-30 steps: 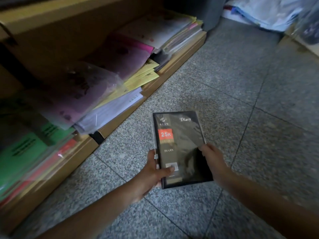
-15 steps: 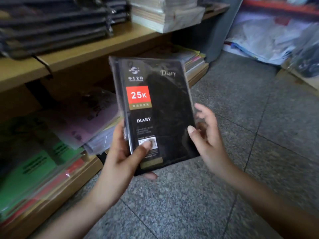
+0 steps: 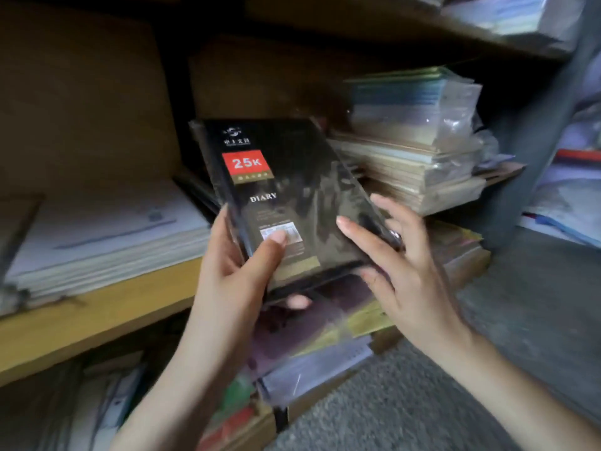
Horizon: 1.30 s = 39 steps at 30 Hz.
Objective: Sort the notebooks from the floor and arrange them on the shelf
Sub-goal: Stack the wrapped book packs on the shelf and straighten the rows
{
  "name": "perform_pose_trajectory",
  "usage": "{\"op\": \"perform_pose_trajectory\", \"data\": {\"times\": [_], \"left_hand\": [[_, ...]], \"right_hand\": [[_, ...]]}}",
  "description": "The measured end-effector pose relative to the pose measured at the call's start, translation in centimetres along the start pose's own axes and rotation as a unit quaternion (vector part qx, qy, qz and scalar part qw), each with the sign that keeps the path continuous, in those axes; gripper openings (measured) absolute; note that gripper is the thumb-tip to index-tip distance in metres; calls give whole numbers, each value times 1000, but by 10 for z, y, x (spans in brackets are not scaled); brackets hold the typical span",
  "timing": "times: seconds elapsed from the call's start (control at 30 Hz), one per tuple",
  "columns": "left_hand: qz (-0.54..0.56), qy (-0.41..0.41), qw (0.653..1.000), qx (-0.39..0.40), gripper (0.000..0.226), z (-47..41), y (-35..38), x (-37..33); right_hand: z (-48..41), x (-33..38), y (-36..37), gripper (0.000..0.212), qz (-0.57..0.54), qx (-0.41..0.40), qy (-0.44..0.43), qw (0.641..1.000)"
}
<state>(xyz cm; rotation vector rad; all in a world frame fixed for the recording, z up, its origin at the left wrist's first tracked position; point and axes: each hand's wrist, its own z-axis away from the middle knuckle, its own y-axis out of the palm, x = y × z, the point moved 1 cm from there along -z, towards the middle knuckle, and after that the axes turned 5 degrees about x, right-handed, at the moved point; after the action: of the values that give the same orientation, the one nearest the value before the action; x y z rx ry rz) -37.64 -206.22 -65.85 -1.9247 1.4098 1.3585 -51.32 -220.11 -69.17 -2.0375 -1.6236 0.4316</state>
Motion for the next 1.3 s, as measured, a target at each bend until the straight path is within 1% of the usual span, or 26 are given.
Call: {"op": "perform_pose_trajectory", "data": {"times": [0.07, 0.17, 0.23, 0.27, 0.33, 0.37, 0.4, 0.43, 0.47, 0.5, 0.57, 0.6, 0.63, 0.7, 0.73, 0.8, 0.9, 0.97, 1.03, 1.1, 1.17, 1.3], "left_hand": [[2, -10, 1000, -16, 27, -19, -11, -8], [-27, -40, 998, -50, 20, -46, -25, -17], [-74, -72, 992, -72, 18, -59, -31, -19], [-105, -84, 988, -82, 22, -63, -33, -19], [-203, -68, 971, -110, 33, -65, -39, -14], [-291, -39, 948, -121, 41, -62, -42, -11], [-397, -14, 908, -128, 52, -57, -46, -7], [-491, 4, 861, -135, 62, -51, -47, -4], [-549, 25, 824, -137, 66, -44, -47, -3], [-571, 52, 809, -130, 62, -40, -46, -2], [-599, 114, 784, -115, 47, -40, -47, 1], [-625, 126, 762, -113, 44, -43, -49, 3], [-643, 117, 749, -107, 44, -48, -52, 5], [-655, 69, 747, -91, 48, -57, -53, 6], [-661, 60, 742, -94, 49, -62, -54, 8], [-671, 64, 731, -104, 49, -71, -54, 9], [-664, 51, 738, -108, 50, -84, -54, 10], [-670, 40, 734, -106, 58, -86, -53, 10], [-675, 22, 732, -93, 76, -84, -52, 11], [-690, 7, 719, -82, 90, -82, -53, 13], [-699, 1, 711, -80, 94, -82, -54, 15], [-690, -1, 720, -82, 91, -84, -54, 17]], "right_hand": [[-20, 5, 15, 46, -26, -24, 16, 999], [-43, 4, 40, 44, -73, -20, 38, 996], [-55, 1, 53, 41, -84, -27, 56, 995], [-61, -2, 58, 41, -82, -38, 70, 993], [-69, -5, 62, 40, -49, -71, 98, 991], [-70, -6, 63, 38, -17, -88, 106, 990], [-70, -6, 63, 35, 15, -102, 108, 989], [-69, -5, 64, 33, 38, -111, 106, 987], [-68, -4, 65, 31, 49, -114, 103, 987], [-67, -2, 66, 32, 49, -111, 101, 987], [-67, 0, 69, 32, 35, -96, 99, 990], [-68, 1, 69, 32, 30, -89, 98, 991], [-70, 3, 70, 31, 30, -81, 98, 991], [-73, 6, 72, 31, 34, -57, 107, 992], [-76, 7, 73, 35, 32, -39, 115, 992], [-81, 7, 78, 44, 21, 12, 128, 992], [-88, 7, 85, 54, -2, 74, 141, 987], [-89, 6, 87, 56, -1, 95, 147, 985], [-89, 5, 87, 57, 14, 113, 141, 983], [-91, 4, 86, 58, 21, 132, 139, 981], [-92, 3, 84, 58, 22, 156, 140, 978], [-93, 3, 84, 59, 23, 170, 128, 977]]}}
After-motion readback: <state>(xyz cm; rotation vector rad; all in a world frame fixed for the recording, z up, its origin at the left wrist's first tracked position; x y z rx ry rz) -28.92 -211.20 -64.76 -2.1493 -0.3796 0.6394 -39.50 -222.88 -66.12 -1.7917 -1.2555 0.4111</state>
